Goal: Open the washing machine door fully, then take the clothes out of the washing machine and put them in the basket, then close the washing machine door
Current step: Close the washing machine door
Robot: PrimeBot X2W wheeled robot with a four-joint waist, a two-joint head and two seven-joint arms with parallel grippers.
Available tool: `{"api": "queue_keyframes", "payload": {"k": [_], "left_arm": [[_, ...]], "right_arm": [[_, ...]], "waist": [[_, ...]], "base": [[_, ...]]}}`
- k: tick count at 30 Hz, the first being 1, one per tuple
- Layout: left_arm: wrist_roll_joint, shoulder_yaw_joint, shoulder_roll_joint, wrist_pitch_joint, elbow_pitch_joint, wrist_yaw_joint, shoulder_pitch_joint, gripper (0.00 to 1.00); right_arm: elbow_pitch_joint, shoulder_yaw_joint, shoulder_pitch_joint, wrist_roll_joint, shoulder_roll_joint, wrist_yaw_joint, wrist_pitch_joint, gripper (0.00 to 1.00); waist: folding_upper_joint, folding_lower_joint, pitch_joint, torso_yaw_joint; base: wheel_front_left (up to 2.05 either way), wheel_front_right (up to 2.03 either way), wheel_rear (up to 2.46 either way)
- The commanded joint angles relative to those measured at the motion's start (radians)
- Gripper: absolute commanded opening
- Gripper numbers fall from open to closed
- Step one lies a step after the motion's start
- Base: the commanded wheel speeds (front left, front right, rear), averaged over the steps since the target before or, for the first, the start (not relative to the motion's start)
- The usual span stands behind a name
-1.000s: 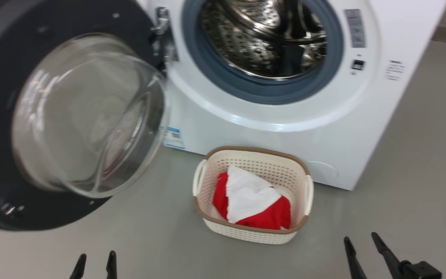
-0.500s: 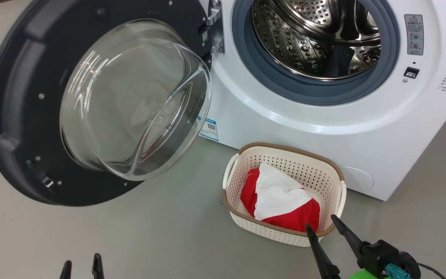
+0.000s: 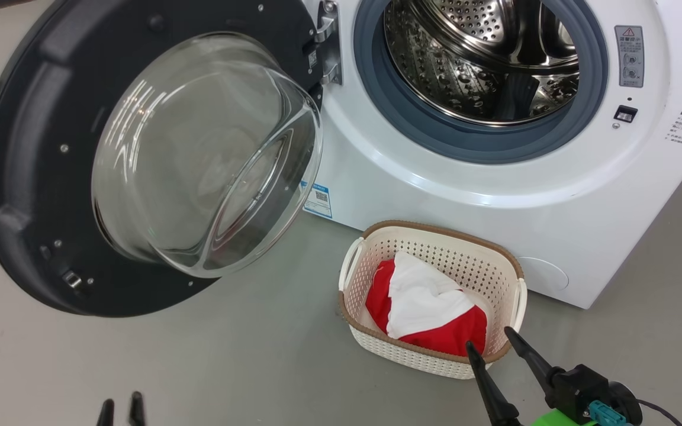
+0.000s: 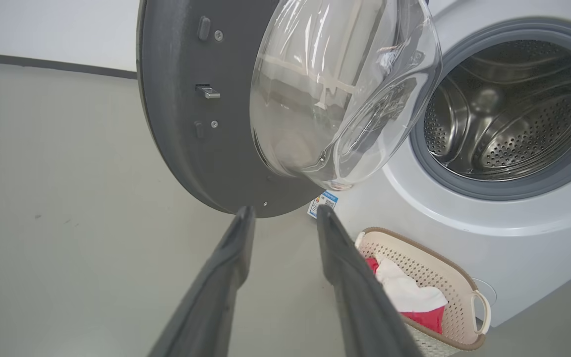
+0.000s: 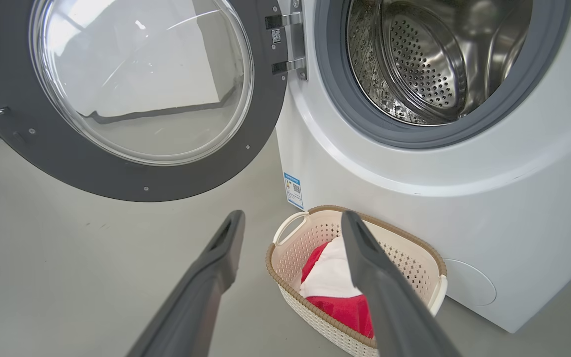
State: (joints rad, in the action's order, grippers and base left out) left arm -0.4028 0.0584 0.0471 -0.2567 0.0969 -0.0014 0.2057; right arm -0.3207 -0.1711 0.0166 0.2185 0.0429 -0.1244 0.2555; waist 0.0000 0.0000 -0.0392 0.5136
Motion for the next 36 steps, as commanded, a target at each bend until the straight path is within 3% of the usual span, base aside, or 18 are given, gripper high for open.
{"api": "queue_keyframes", "payload": {"k": [1, 9, 12, 15, 23, 27, 28, 31, 36], "left_arm": [[-0.004, 0.042, 0.003, -0.005, -0.037, -0.010, -0.039, 0.00], [0.093, 0.269, 0.015, -0.005, -0.273, -0.109, -0.252, 0.00], [0.117, 0.338, 0.083, -0.005, -0.309, -0.125, -0.357, 0.00], [0.063, 0.381, 0.178, -0.005, -0.280, -0.128, -0.477, 0.00], [-0.336, 0.351, 0.454, -0.005, 0.064, -0.129, -0.761, 0.00], [-0.558, 0.297, 0.534, 0.088, 0.301, -0.129, -0.874, 0.00], [-0.558, 0.297, 0.534, 0.088, 0.301, -0.129, -0.874, 0.00], [-0.716, 0.284, 0.562, 0.254, 0.470, -0.129, -0.947, 0.00], [-0.825, 0.217, 0.623, 0.520, 0.662, -0.129, -1.004, 0.00]], "right_arm": [[0.025, -0.017, -0.021, 0.000, 0.007, -0.006, 0.006, 1.00], [0.030, 0.004, -0.013, -0.004, 0.007, -0.006, 0.006, 1.00], [0.040, 0.023, -0.010, -0.006, 0.007, -0.006, 0.006, 1.00], [0.053, 0.046, -0.004, -0.012, 0.007, -0.006, 0.006, 1.00], [0.084, 0.101, 0.022, -0.010, 0.007, -0.006, 0.006, 1.00], [0.094, 0.119, 0.027, -0.004, 0.007, -0.006, 0.006, 1.00], [0.094, 0.119, 0.027, -0.004, 0.007, -0.006, 0.006, 1.00], [0.099, 0.122, 0.025, 0.000, 0.007, -0.006, 0.006, 1.00], [0.101, 0.116, 0.012, -0.003, 0.007, -0.006, 0.006, 1.00]], "waist": [[0.0000, 0.0000, -0.001, 0.000], [0.0000, 0.0000, -0.015, -0.005], [0.0000, 0.0000, -0.020, -0.007], [0.0000, 0.0000, -0.031, -0.009], [0.0000, 0.0000, -0.057, -0.010], [0.0000, 0.0000, -0.074, -0.004], [0.0000, 0.0000, -0.074, -0.004], [0.0000, 0.0000, -0.085, -0.003], [0.0000, 0.0000, -0.103, -0.009]], "base": [[0.00, 0.00, 0.00], [0.00, 0.00, 0.00], [0.00, 0.00, 0.00], [0.00, 0.00, 0.00], [0.00, 0.00, 0.00], [0.00, 0.00, 0.00], [0.00, 0.00, 0.00], [0.00, 0.00, 0.00], [0.00, 0.00, 0.00]]}}
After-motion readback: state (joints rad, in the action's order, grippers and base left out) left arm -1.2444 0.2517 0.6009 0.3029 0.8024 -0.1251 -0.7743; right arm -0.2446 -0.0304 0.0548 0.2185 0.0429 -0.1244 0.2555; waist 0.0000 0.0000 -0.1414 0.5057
